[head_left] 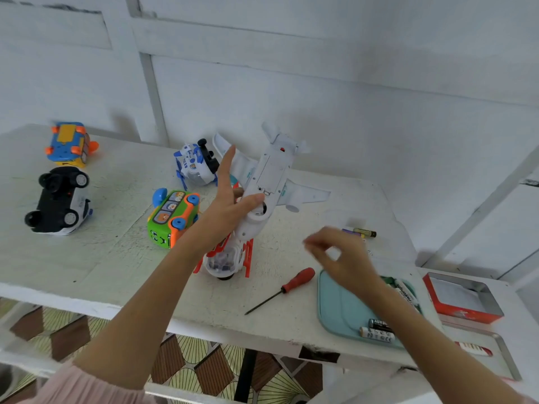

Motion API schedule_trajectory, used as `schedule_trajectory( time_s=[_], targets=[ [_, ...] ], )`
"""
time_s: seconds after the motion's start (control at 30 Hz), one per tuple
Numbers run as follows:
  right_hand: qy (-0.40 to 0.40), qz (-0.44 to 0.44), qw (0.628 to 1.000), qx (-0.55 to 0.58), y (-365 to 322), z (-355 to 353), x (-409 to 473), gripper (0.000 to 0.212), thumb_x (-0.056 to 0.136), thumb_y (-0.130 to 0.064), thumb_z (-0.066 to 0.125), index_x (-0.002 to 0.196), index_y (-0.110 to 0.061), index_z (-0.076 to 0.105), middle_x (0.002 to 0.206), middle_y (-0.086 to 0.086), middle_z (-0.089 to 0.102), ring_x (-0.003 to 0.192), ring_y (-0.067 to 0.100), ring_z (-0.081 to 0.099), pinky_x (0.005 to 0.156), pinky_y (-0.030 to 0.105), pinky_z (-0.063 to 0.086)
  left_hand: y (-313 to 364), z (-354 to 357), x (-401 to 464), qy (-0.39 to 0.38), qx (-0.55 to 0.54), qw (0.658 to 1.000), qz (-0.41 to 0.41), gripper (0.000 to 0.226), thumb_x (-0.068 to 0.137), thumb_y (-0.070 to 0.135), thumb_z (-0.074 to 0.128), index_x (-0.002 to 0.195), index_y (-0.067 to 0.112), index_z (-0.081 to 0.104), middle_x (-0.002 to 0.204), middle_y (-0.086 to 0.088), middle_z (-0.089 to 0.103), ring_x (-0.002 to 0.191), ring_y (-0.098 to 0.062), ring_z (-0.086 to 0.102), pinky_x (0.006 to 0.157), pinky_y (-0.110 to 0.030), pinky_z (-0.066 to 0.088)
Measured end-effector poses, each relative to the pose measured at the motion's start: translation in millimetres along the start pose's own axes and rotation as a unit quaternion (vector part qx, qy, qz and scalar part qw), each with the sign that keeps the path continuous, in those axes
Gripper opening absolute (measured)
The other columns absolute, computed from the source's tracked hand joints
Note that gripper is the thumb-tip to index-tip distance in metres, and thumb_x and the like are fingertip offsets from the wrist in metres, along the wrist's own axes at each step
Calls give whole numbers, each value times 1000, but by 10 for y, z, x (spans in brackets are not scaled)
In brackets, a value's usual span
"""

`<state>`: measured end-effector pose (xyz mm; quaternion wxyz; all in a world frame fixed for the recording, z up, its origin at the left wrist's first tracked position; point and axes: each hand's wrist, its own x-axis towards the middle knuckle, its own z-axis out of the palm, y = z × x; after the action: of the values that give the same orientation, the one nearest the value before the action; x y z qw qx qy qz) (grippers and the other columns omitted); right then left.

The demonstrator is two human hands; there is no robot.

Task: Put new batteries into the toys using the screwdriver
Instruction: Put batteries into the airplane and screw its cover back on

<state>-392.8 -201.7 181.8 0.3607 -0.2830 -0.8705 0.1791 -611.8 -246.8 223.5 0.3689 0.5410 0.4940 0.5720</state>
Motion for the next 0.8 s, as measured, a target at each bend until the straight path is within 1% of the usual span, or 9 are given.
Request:
schedule_trajectory(
  time_s=[0.07,0.17,0.3,0.43,0.5,0.57,0.67,0.73,0.8],
  targets=[
    [109,0,994,23,-141,-193,154,9,79,-3,63,86,-5,68,73,-1,65,68,8,60,67,9,48,-1,-40,6,-2,-4,1000,-5,85,93,3,53,138,49,-1,110,16,58,95,-7,68,81,-23,54],
    [146,-12,989,30,-354,-344,462,9,82,-3,62,90,-5,66,76,-5,62,71,5,59,67,7,46,6,-78,9,-5,4,1000,-19,89,91,4,57,136,52,-2,110,8,61,91,-12,70,75,-25,56],
    [32,-43,998,23,-555,-222,888,23,85,-4,61,108,-8,62,97,3,62,81,9,58,71,13,49,5,-93,6,8,10,999,-44,95,86,6,64,138,50,-3,118,-12,61,94,-21,69,78,-36,58],
    [-92,-17,995,-19,-667,9,1176,40,88,-16,60,127,-22,52,120,5,51,102,15,48,87,23,42,-2,-81,31,36,53,996,-66,113,73,23,78,144,39,-10,118,-13,62,98,-22,67,85,-35,55],
    [-117,3,991,-62,-677,58,1289,46,89,-25,57,134,-29,45,124,9,46,111,21,41,96,30,36,-24,-64,48,45,68,995,-63,110,76,19,77,144,36,-7,117,-14,62,97,-24,67,85,-33,54],
    [-140,16,987,-82,-685,46,1385,50,92,-31,53,139,-34,37,120,12,44,103,20,43,97,32,36,-42,-48,72,48,75,994,-57,106,78,15,76,144,34,-4,117,-14,61,97,-23,66,83,-33,54],
    [-163,13,984,-70,-688,3,1480,50,93,-31,51,140,-35,34,110,8,43,76,5,44,84,24,39,-31,-21,95,51,69,995,-55,101,79,12,74,144,32,0,110,-8,62,97,-22,66,85,-37,54],
    [-174,11,982,-67,-684,-27,1511,48,92,-31,53,138,-35,37,110,7,42,73,2,43,79,20,36,-11,-15,111,54,70,994,-56,100,80,13,74,145,31,1,104,3,59,93,-10,63,76,-23,53],
    [-179,25,982,-51,-684,-62,1528,47,90,-34,55,135,-35,41,112,7,41,78,9,48,79,20,39,31,1,118,50,86,994,-53,102,78,16,76,145,31,1,97,14,53,87,3,57,65,-10,46]
  ],
)
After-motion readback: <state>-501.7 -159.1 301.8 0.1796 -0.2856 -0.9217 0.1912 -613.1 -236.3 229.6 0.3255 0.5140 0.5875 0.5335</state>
